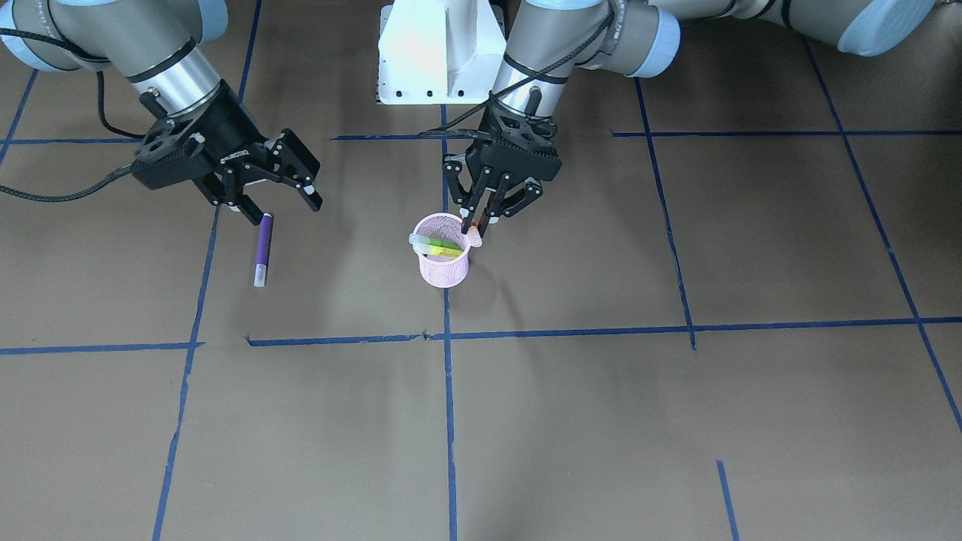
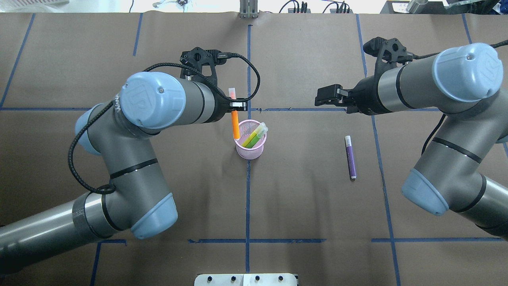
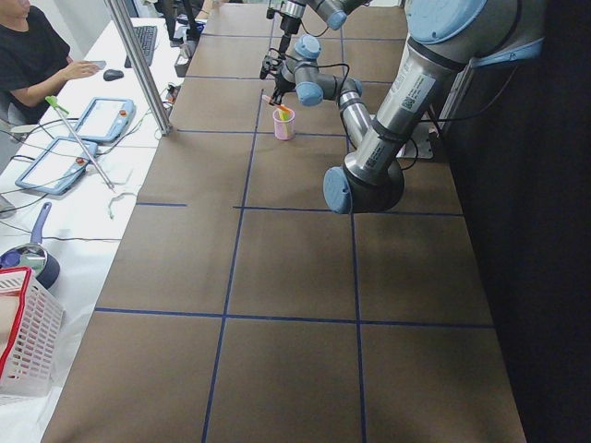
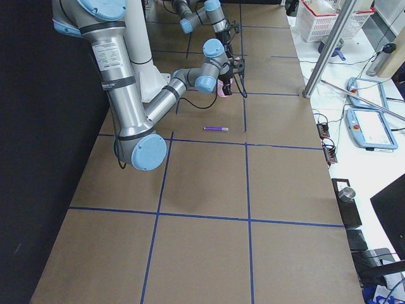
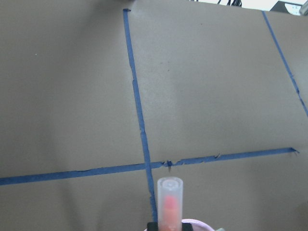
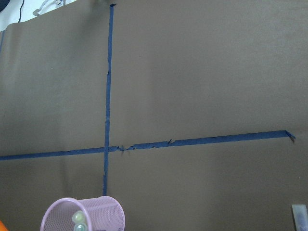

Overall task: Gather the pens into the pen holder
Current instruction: 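Lift the orange highlighter with the left gripper and carry it over the cup, then lower the orange highlighter into the cup and open the left gripper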

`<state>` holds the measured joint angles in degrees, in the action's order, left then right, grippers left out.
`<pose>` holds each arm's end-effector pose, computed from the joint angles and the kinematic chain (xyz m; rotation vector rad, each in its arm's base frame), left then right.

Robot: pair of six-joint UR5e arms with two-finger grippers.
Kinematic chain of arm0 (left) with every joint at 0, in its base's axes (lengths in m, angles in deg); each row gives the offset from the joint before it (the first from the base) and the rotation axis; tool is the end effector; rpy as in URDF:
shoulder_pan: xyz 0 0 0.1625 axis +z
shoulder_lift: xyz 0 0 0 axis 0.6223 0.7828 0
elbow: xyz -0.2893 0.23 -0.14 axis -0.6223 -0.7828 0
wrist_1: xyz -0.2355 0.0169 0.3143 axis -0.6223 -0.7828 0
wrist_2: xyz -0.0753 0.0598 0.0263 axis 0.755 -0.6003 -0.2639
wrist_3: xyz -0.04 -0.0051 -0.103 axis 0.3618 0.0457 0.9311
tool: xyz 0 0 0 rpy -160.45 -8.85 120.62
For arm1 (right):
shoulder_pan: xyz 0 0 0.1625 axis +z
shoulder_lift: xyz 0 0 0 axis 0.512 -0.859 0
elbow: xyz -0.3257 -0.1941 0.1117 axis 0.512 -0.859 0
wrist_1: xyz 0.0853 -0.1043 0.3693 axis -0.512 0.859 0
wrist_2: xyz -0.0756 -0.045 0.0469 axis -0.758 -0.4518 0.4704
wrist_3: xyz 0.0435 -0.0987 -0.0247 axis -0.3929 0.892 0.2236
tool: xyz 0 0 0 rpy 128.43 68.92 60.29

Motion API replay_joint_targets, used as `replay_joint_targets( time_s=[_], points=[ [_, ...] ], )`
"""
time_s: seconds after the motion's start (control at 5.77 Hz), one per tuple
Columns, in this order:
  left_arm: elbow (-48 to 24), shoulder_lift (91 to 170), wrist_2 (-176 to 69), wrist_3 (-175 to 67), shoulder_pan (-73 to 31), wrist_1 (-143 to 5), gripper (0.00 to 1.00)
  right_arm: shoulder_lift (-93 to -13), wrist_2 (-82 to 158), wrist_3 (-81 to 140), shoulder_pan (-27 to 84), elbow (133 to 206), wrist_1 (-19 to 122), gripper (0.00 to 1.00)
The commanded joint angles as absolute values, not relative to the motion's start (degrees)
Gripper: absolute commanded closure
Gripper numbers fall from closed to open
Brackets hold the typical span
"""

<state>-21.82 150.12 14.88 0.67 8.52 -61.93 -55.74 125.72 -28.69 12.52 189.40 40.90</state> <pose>0.4759 -0.4289 0.1303 0.5208 1.0905 -0.1435 -0.3273 -0.4370 0.2522 0.2644 -1.1328 0.2200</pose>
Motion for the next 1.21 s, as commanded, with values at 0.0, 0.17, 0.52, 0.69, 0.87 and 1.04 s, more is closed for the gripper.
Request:
replay_joint_targets(
  time_s=[0.0, 0.17, 0.52, 0.69, 0.87, 1.04],
  points=[
    [-18.98, 150.47, 9.16, 2.16, 11.93, -65.56, 1.00, -56.26, 128.21, -27.13, 14.10, 188.46, 41.20, 0.00],
    [-18.70, 150.65, 9.06, 2.16, 12.29, -65.58, 1.00, -56.18, 130.15, -26.50, 15.24, 187.85, 41.20, 0.00],
    [-18.70, 150.47, 8.97, 1.90, 12.30, -66.45, 0.47, -56.18, 130.17, -26.50, 15.43, 187.58, 40.94, 0.00],
    [-18.44, 150.30, 8.97, 1.81, 12.30, -67.67, 0.19, -56.18, 130.86, -26.50, 15.52, 187.49, 41.03, 0.00],
    [-18.43, 150.30, 8.89, 1.72, 12.12, -68.21, 0.13, -56.18, 131.65, -26.93, 15.78, 187.49, 41.03, 0.00],
    [-18.43, 150.21, 8.97, 1.55, 11.86, -70.21, 0.13, -56.26, 132.01, -27.37, 15.96, 187.14, 41.11, 0.00]
  ],
)
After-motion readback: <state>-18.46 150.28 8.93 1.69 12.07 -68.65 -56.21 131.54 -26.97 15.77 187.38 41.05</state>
